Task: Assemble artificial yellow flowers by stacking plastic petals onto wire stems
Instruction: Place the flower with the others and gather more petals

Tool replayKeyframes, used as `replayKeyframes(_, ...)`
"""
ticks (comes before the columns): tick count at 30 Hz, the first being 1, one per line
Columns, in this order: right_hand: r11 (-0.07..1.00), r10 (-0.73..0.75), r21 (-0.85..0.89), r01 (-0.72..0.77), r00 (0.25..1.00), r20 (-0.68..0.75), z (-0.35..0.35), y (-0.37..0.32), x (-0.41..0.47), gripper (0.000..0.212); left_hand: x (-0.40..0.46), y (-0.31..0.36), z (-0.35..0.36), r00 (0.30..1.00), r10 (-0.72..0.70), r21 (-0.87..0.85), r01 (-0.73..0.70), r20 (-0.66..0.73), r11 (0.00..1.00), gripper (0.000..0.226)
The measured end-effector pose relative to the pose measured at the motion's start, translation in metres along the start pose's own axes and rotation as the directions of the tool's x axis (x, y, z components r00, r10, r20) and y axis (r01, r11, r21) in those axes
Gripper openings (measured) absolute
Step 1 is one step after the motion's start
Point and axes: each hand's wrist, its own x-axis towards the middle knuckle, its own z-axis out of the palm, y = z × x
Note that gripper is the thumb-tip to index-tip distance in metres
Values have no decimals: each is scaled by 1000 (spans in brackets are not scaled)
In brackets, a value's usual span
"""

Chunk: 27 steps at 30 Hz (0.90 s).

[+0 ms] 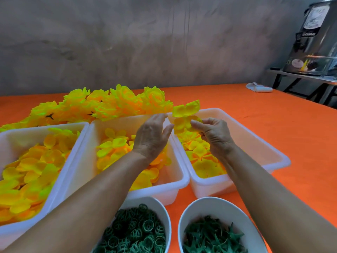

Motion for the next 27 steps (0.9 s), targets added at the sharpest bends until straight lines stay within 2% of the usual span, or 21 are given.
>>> replayKeyframes(3, 1000, 17, 13, -18, 996, 84, 0, 0, -1, 15, 0, -3, 2, 998, -50, -137, 45, -35, 990, 35)
replayKeyframes(5, 999, 42, 21, -47, 980, 196, 2, -1, -3, 17, 0, -4, 1, 989, -149, -261, 137, -26, 955, 37)
replayKeyframes(7, 998, 39, 31, -50, 957, 288, 3, 0, -5, 18, -1, -5, 0, 963, -264, -441, 258, 50, 860, 39)
replayKeyframes(9, 998, 30, 42, -47, 937, 347, 2, 2, -6, 13, -2, -6, -1, 931, -337, -596, 353, 143, 722, 36)
replayKeyframes(11, 998, 25, 43, -45, 921, 388, 1, 4, -6, 6, -3, -8, -2, 905, -379, -675, 402, 192, 619, 33)
replayKeyframes(14, 997, 26, 52, -52, 908, 418, 0, 5, -5, 9, -2, -10, -5, 879, -428, -753, 426, 212, 502, 34)
replayKeyframes(16, 1000, 15, 16, -23, 924, 381, 1, 7, -5, 7, -2, -11, -7, 879, -430, -765, 418, 205, 490, 32)
replayKeyframes(21, 995, -31, -80, 55, 963, 269, 1, 10, -4, 19, -7, -7, -7, 935, -290, -736, 340, 202, 585, 31)
replayKeyframes(24, 994, -51, -80, 73, 968, 244, 1, 11, -4, 20, -9, -6, -8, 941, -233, -760, 336, 245, 557, 36)
replayKeyframes(27, 993, -81, -63, 97, 974, 210, 2, 11, -4, 30, -9, -4, -10, 939, -205, -766, 342, 275, 544, 38)
